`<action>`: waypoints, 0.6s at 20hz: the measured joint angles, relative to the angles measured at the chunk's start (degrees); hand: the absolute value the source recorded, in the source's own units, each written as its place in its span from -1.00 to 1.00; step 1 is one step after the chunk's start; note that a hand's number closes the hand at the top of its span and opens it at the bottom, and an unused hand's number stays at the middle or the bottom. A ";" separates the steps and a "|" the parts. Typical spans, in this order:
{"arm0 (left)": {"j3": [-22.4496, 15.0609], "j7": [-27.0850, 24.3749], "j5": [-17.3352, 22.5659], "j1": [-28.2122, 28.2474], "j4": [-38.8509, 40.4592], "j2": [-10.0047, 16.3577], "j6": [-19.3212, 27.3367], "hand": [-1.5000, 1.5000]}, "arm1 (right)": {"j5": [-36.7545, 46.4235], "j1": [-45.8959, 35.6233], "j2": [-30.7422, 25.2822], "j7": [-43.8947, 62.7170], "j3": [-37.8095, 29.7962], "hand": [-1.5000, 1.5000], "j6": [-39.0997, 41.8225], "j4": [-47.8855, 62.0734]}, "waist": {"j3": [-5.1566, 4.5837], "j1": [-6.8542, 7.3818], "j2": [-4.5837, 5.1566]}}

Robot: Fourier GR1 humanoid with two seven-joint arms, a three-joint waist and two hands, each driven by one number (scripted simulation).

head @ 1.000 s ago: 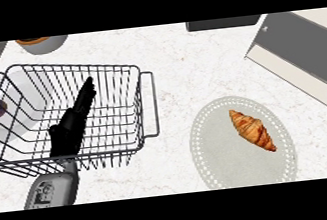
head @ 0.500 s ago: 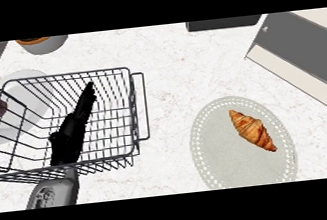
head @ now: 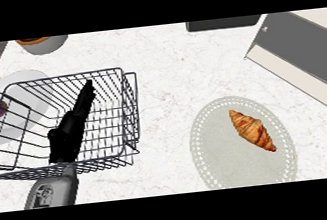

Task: Pick the bell pepper from the placemat and place it in the tiered shelf

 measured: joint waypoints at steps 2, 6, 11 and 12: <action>-0.31 -0.01 -0.13 0.31 -0.10 -0.47 0.25 0.00 | 0.61 -0.36 -0.04 0.25 -0.78 -1.00 -0.17 -3.87 | -0.01 -0.21 -0.09; -0.06 0.20 -0.51 0.59 -0.45 -0.50 0.93 0.00 | 2.93 0.02 0.82 2.16 -2.24 -1.00 2.95 -13.80 | -0.03 -0.76 -0.31; 0.96 0.42 -0.08 0.97 -0.16 0.24 0.76 0.00 | 4.07 1.88 4.76 4.49 -4.56 -1.00 12.18 -28.42 | -0.06 -1.97 -0.80; 1.00 -0.04 -0.26 1.05 0.21 0.36 0.79 0.00 | 4.13 2.36 5.59 4.56 -4.95 -1.00 14.73 -31.12 | -0.05 -2.13 -0.83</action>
